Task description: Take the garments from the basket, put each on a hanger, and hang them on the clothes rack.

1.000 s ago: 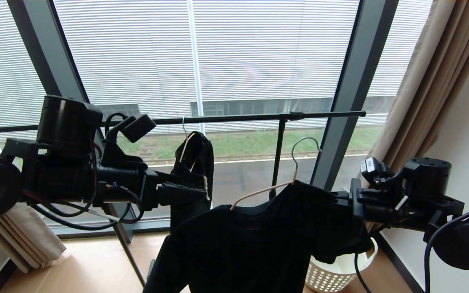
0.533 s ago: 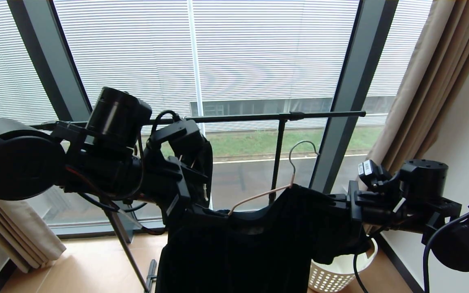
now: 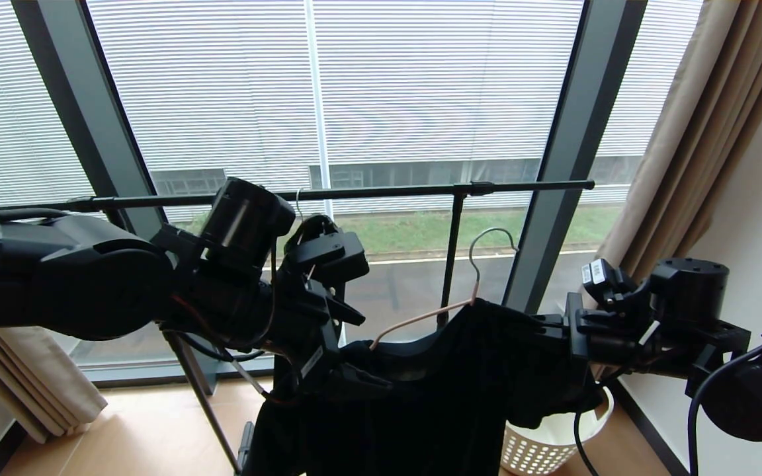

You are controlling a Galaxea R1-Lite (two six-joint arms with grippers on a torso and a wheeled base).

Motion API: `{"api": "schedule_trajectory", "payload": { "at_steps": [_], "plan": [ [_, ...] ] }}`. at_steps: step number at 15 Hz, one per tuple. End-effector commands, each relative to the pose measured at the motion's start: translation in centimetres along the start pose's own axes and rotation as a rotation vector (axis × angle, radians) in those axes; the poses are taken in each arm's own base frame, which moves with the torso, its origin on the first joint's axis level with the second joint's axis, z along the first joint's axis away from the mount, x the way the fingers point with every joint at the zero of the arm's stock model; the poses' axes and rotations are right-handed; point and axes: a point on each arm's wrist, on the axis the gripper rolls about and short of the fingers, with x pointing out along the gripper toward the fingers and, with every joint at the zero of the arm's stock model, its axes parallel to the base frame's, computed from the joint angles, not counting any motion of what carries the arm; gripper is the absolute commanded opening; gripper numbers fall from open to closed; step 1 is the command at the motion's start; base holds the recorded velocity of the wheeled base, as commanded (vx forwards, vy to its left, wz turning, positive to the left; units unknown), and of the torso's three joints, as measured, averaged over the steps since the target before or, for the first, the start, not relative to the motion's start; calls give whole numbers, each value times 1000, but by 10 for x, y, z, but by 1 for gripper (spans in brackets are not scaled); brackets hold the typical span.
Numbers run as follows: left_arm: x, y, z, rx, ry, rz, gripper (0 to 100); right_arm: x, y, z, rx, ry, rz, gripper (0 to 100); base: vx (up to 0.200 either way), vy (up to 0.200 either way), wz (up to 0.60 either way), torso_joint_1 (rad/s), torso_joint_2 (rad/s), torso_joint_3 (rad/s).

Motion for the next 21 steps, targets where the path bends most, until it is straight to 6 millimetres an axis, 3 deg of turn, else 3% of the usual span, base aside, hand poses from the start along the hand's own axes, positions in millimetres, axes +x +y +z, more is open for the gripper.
{"api": "schedule_trajectory", "payload": {
  "at_steps": [1, 7, 8, 19, 20, 21],
  "plan": [
    [9, 3, -4, -15, 20, -12, 100, -1, 1, 2, -5, -3, 0, 0, 0, 0, 0, 0, 0, 0],
    [12, 6, -3, -38, 20, -11, 100, -1, 2, 3, -8, -5, 1, 0, 0, 0, 0, 0, 0, 0],
    [12, 6, -3, -43, 19, -11, 0, 2, 4, 3, -10, -5, 13, 0, 0, 0, 0, 0, 0, 0],
    [5, 4, -3, -44, 14, 0, 0, 0, 2, 3, -11, -6, 2, 0, 0, 0, 0, 0, 0, 0],
    [2, 3, -2, -42, 7, 3, 0, 0, 3, 4, -14, -7, 2, 100, 0, 0, 0, 0, 0, 0],
    [0, 3, -3, -47, 7, 6, 0, -1, 2, 4, -17, -9, -3, 100, 0, 0, 0, 0, 0, 0]
  ]
}}
